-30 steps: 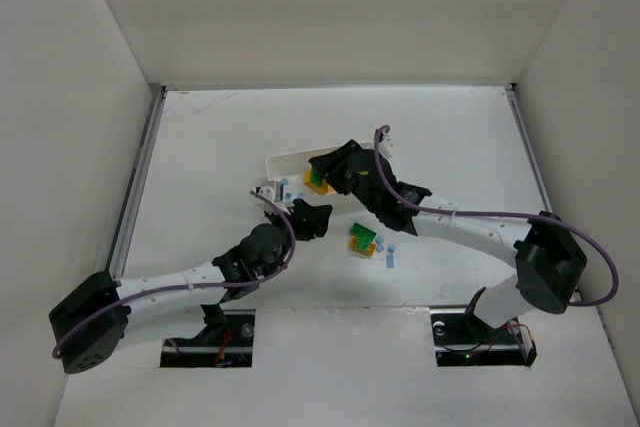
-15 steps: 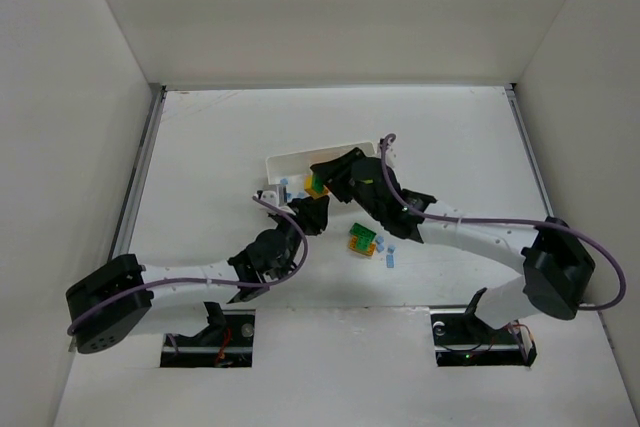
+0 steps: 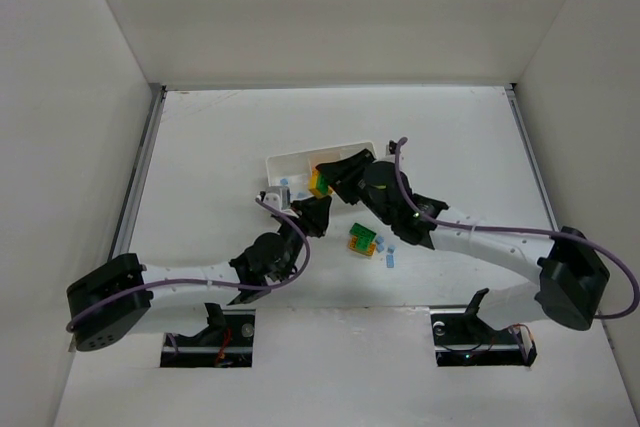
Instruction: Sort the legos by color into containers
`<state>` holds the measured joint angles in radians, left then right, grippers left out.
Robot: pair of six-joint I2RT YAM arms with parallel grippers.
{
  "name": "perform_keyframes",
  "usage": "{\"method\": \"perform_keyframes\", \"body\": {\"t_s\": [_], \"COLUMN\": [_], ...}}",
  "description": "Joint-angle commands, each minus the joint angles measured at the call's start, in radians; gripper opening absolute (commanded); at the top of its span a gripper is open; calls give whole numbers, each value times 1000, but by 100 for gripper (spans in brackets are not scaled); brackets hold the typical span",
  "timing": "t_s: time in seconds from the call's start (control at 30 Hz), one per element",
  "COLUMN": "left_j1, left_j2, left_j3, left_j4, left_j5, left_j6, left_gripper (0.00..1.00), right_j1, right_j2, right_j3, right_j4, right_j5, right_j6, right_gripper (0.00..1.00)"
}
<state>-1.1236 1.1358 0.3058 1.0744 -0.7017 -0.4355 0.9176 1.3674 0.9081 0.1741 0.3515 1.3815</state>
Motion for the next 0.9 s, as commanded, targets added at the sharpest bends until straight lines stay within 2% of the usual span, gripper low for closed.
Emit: {"method": "perform_keyframes", "body": {"t_s": [0.0, 0.17, 0.4, 0.5, 0.63, 0.73, 0.87], "left_j1": [6, 32, 116, 130, 109, 91, 94], "left_j2": [-25, -114, -214, -257, -286, -289, -268], "left_j3": [35, 30, 16, 19, 47, 65, 70], "left_j4": [9, -76, -182, -229, -295, -332, -338], "left_j5": [-65, -110, -88, -73, -55, -45, -32], "left_j6": [67, 122, 121, 113, 90, 74, 35], "left_gripper": [15, 12, 12, 12, 12, 13, 14], "right_j1": [7, 2, -19, -59, -153, -177, -196], "right_j2": [-73, -145, -206, -217, -159, -76, 33], "right_j3": [-11, -46, -89, -92, 0, 98, 172], "right_j4": [82, 71, 62, 42, -103, -224, -286], "right_j5": [-65, -69, -107, -121, -122, -69, 3], "right_j6": [8, -30, -61, -128, -401, -614, -762], "right_gripper": [14, 13, 13, 14, 15, 15, 15]}}
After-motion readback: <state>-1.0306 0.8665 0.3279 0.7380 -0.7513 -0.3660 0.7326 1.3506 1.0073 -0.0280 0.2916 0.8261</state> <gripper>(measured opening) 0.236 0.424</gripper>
